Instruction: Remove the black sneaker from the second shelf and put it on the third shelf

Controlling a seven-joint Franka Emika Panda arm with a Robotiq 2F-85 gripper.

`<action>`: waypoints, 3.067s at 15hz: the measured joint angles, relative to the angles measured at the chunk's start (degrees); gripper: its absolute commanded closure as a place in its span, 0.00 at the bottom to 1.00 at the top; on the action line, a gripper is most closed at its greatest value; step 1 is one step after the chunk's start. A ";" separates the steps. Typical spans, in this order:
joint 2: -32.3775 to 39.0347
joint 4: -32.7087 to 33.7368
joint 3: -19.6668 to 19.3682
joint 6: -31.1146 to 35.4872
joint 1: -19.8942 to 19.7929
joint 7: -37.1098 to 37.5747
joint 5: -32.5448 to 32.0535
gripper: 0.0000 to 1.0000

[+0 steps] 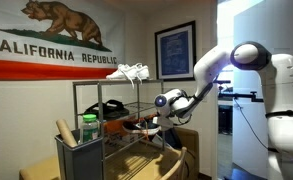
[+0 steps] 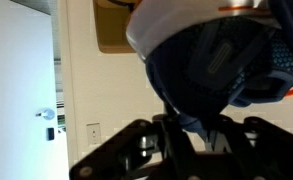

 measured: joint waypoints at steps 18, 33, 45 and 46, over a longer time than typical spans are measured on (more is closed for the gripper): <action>7.63 8.75 -0.01 -1.04 0.19 10.22 -8.65 0.00; -6.23 3.45 1.16 -7.46 1.16 -18.59 2.78 0.00; -24.18 0.32 0.65 -5.35 1.13 -53.48 25.65 0.00; -25.54 0.41 0.66 -5.35 1.13 -55.35 27.63 0.00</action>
